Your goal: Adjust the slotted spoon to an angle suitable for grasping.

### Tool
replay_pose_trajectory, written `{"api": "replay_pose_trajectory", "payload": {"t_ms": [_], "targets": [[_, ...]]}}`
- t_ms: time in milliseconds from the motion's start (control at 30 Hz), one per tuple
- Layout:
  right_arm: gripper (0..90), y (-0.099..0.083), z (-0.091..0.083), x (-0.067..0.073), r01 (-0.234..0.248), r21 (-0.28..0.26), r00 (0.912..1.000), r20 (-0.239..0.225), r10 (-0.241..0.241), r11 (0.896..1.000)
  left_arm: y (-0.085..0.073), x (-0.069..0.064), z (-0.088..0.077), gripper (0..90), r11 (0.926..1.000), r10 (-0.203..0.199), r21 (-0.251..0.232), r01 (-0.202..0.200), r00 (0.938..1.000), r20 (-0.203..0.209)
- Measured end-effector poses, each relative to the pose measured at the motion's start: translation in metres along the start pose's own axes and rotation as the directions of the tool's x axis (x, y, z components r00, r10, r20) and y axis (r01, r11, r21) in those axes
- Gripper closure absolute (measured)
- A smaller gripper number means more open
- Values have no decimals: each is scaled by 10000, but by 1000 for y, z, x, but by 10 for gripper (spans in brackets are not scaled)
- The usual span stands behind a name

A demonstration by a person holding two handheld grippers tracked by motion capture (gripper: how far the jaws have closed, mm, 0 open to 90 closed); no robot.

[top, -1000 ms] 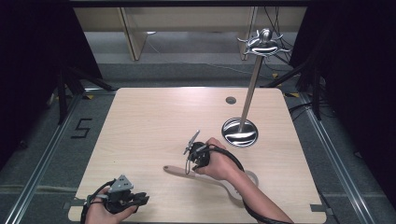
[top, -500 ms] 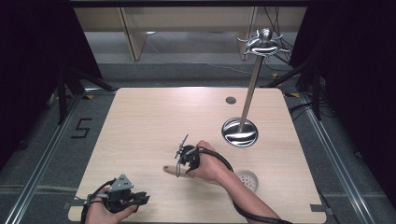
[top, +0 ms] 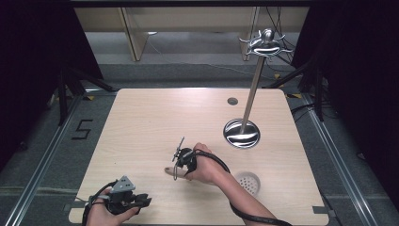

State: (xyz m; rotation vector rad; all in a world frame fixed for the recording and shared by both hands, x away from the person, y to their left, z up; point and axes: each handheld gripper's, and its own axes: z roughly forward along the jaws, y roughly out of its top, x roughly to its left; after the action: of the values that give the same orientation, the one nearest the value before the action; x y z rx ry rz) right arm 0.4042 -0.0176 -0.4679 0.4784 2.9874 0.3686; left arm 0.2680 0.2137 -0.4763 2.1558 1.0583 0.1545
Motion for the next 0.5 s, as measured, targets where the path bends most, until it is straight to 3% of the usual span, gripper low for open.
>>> {"api": "replay_pose_trajectory", "payload": {"t_ms": [100, 167, 200, 267, 333, 400, 500], "targets": [[638, 0, 3, -3, 410, -43, 9992, 26, -409, 9992, 0, 0, 0, 731, 10000, 8, 3, -8, 10000, -1], [638, 1, 3, 1, -172, 143, 9998, -54, 173, 9998, 0, 0, 0, 732, 10000, 51, -34, -51, 9999, 150], [638, 1, 4, 0, 25, 99, 10000, -90, -25, 9999, 0, -1, 0, 731, 10000, 4, -77, -3, 9999, 142], [638, 2, 5, 2, -141, 151, 9998, -112, 143, 9998, 0, -1, 0, 731, 10000, 5, -66, -4, 9999, 148], [639, 2, 8, -2, 456, 32, 9989, -68, -456, 9990, 0, 0, 0, 731, 10000, 5, 4, -5, 10000, 21], [641, 3, 7, 3, -169, 235, 9996, -201, 174, 9996, 0, 0, 0, 730, 10000, 20, -2, -20, 10000, 28], [646, 4, 8, 2, 44, 216, 9998, -186, -40, 9998, 0, -1, 0, 731, 9998, -75, -164, 78, 9998, 178]]}}
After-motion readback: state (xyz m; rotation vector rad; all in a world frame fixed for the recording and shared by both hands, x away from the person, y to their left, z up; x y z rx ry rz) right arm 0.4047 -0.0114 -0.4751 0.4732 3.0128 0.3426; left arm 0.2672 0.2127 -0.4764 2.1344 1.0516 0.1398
